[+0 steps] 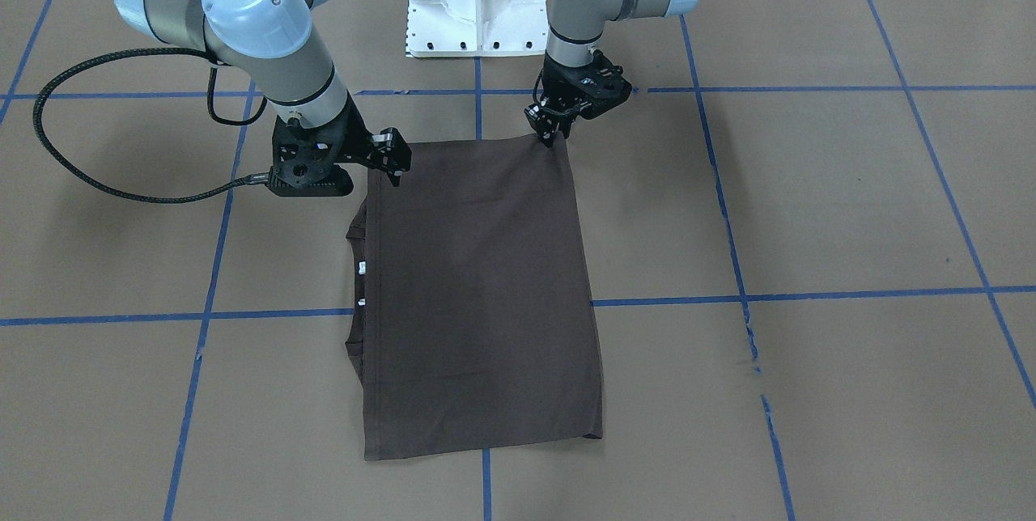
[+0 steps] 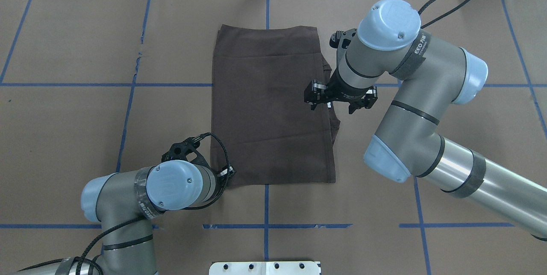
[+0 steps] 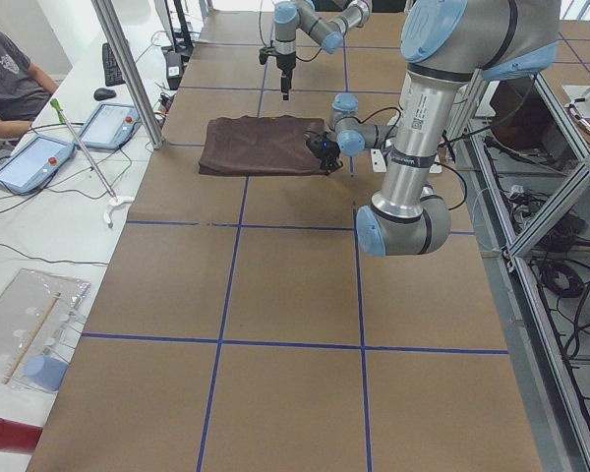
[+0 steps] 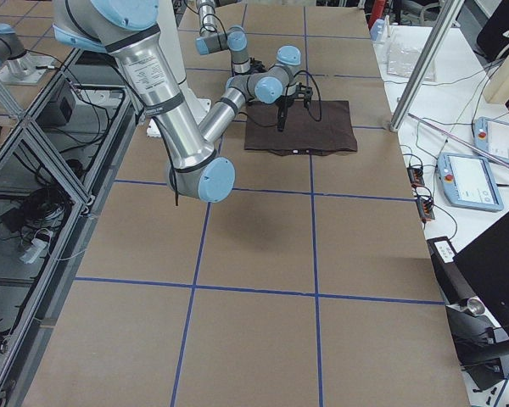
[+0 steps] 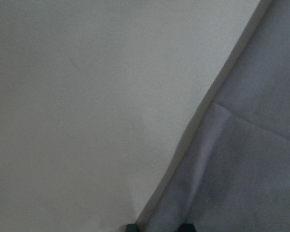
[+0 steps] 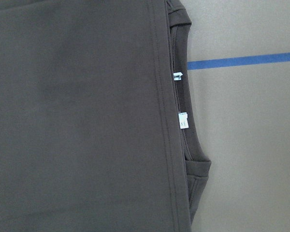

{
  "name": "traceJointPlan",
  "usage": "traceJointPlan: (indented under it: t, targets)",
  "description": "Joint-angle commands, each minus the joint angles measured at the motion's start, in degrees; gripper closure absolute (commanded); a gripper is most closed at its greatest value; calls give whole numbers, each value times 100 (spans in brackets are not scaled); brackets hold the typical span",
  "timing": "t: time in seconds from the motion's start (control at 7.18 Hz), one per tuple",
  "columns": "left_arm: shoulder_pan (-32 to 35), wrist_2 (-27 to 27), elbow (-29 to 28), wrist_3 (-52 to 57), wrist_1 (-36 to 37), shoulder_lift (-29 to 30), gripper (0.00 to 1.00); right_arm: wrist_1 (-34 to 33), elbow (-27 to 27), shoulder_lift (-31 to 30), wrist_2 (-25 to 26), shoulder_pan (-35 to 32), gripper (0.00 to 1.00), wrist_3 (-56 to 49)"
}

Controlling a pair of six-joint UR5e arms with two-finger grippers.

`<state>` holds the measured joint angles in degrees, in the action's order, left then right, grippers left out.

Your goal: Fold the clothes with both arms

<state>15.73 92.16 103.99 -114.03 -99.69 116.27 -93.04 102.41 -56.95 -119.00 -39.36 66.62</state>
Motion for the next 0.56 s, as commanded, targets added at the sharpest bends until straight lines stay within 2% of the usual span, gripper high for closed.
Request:
traceJointPlan:
  t: [0.0, 0.42]
  targets:
    - [9, 4, 173, 21, 2, -25, 100, -4, -1, -9, 0, -1, 0, 0]
    - [9, 21, 367, 56, 2, -43, 100, 5, 51, -105, 9, -1, 0, 43]
